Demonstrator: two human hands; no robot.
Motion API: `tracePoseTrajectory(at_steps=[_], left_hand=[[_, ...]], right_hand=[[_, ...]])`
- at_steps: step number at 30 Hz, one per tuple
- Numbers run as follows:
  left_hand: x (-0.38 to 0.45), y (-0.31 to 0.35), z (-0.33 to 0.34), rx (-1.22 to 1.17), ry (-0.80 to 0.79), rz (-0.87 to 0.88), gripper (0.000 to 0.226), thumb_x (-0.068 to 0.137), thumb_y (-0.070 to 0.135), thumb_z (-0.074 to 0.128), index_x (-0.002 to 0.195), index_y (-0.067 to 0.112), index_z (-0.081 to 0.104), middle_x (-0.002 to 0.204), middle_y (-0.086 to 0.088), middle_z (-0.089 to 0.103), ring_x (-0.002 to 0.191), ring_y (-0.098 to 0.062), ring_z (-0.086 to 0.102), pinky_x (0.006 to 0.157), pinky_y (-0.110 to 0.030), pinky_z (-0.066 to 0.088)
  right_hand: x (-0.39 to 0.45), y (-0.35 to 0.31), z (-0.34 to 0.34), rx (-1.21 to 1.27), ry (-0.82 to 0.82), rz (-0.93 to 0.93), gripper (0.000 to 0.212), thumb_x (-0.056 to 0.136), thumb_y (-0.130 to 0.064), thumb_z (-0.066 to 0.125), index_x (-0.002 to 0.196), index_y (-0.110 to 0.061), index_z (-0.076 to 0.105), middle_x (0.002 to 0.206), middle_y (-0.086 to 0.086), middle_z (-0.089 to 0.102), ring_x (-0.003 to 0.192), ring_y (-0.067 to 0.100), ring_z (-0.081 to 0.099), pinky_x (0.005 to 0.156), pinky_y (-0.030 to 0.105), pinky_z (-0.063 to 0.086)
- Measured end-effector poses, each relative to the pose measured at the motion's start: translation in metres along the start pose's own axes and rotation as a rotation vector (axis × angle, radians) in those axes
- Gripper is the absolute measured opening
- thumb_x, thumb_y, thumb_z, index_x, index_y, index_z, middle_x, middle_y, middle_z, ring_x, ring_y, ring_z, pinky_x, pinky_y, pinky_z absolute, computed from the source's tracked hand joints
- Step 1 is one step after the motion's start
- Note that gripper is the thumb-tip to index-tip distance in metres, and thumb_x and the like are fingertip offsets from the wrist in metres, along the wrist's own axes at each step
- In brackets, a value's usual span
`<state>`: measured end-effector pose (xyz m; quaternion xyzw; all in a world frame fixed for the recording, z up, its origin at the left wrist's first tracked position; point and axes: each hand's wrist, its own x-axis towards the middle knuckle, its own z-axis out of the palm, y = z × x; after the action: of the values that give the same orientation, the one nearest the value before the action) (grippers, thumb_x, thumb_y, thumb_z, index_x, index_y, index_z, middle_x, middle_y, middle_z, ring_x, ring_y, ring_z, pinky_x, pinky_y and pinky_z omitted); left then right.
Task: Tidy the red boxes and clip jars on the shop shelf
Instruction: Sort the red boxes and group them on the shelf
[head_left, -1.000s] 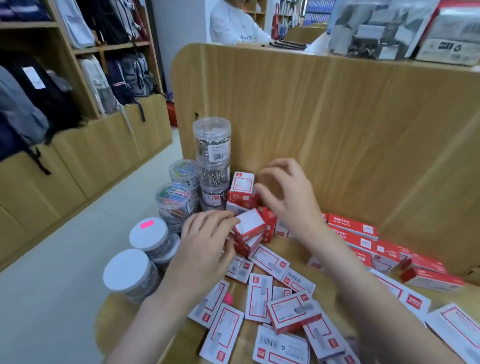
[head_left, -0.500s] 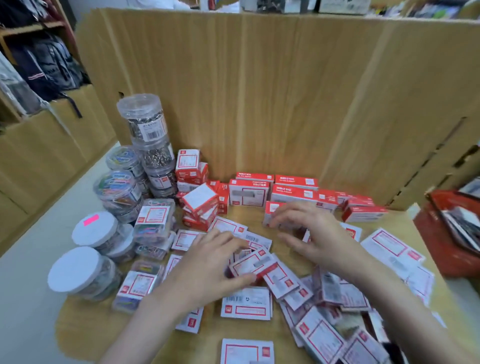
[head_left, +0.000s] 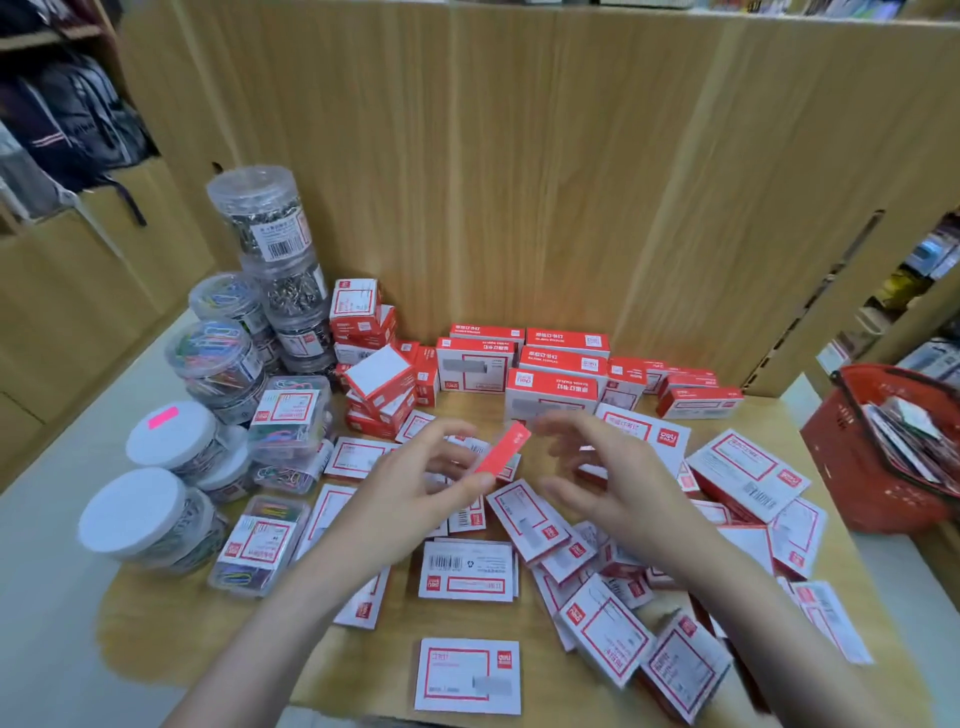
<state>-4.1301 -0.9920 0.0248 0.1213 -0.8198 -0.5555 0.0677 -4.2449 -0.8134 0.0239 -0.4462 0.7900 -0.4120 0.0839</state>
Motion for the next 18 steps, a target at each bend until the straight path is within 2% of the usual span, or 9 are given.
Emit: tracePoseTrajectory(at_steps=[2,3,5,7,9,11,14,16,18], left_hand=[[0.000,0.006,0.000,-0.012,-0.019,0.020,0.031,0.082,0.024,0.068,0.108,0.031,0.053,0.100,0.007,0.065,0.091,-0.001,0.060,0.075,-0.014,0.047],[0.000,0.009,0.000,-0.009,-0.034,0.039,0.029,0.084,0.020,0.066,0.108,0.029,0.053,0.101,0.008,0.064,0.093,0.000,0.059,0.077,-0.013,0.047],[0.001,0.013,0.003,0.012,-0.092,0.077,0.027,0.086,0.018,0.063,0.109,0.028,0.055,0.104,0.009,0.065,0.097,0.002,0.058,0.081,-0.014,0.047],[0.004,0.013,0.008,0.045,-0.102,0.113,0.024,0.088,0.016,0.060,0.108,0.030,0.056,0.107,0.012,0.064,0.101,0.004,0.057,0.085,-0.015,0.046],[0.010,0.013,0.012,0.112,-0.009,0.158,0.024,0.091,0.013,0.055,0.104,0.033,0.057,0.107,0.015,0.063,0.100,0.007,0.055,0.085,-0.012,0.045],[0.019,0.015,0.016,0.266,0.100,0.228,0.025,0.091,0.011,0.053,0.106,0.030,0.058,0.108,0.015,0.061,0.099,0.007,0.054,0.086,-0.009,0.041],[0.030,0.022,0.028,0.428,0.187,0.346,0.024,0.090,0.013,0.051,0.110,0.019,0.061,0.110,0.011,0.059,0.102,-0.002,0.051,0.087,-0.004,0.031],[0.039,0.028,0.040,0.474,0.211,0.436,0.028,0.086,0.022,0.044,0.106,0.018,0.063,0.108,0.010,0.058,0.104,-0.005,0.049,0.089,-0.007,0.029],[0.049,0.033,0.052,0.494,0.221,0.506,0.031,0.083,0.025,0.042,0.104,0.017,0.063,0.109,0.008,0.058,0.105,-0.009,0.048,0.092,-0.017,0.031]], right_hand=[[0.004,-0.002,0.000,0.024,-0.026,-0.046,0.055,0.078,-0.009,0.066,0.123,-0.032,0.045,0.115,-0.011,0.055,0.099,0.002,0.053,0.081,0.018,0.047],[0.006,-0.004,0.000,0.018,-0.039,-0.082,0.054,0.077,-0.008,0.065,0.123,-0.030,0.047,0.117,-0.010,0.054,0.099,0.002,0.053,0.079,0.015,0.046],[0.006,-0.005,-0.002,0.009,-0.028,-0.125,0.036,0.077,-0.013,0.064,0.111,-0.021,0.056,0.107,-0.007,0.058,0.089,0.003,0.055,0.072,0.014,0.046],[0.004,-0.004,-0.009,-0.035,0.037,-0.119,0.018,0.076,-0.024,0.064,0.093,-0.017,0.061,0.085,-0.010,0.058,0.076,0.005,0.055,0.063,0.013,0.043],[0.000,0.002,-0.023,-0.074,0.121,-0.066,0.018,0.076,-0.031,0.063,0.085,-0.017,0.060,0.074,-0.012,0.056,0.071,0.006,0.052,0.059,0.014,0.040],[-0.005,0.010,-0.044,-0.069,0.241,0.004,0.020,0.076,-0.032,0.066,0.084,-0.015,0.060,0.073,-0.008,0.059,0.066,0.008,0.052,0.056,0.013,0.038],[-0.014,0.026,-0.081,0.069,0.433,0.129,0.011,0.080,-0.017,0.069,0.085,-0.017,0.059,0.076,-0.002,0.065,0.062,0.005,0.056,0.056,0.011,0.039],[-0.021,0.038,-0.098,0.132,0.569,0.184,0.013,0.081,-0.013,0.067,0.084,-0.021,0.057,0.078,0.000,0.066,0.064,0.004,0.057,0.057,0.014,0.044],[-0.025,0.048,-0.109,0.162,0.662,0.219,0.016,0.081,-0.012,0.067,0.083,-0.021,0.055,0.077,-0.001,0.065,0.063,0.004,0.057,0.054,0.017,0.045]])
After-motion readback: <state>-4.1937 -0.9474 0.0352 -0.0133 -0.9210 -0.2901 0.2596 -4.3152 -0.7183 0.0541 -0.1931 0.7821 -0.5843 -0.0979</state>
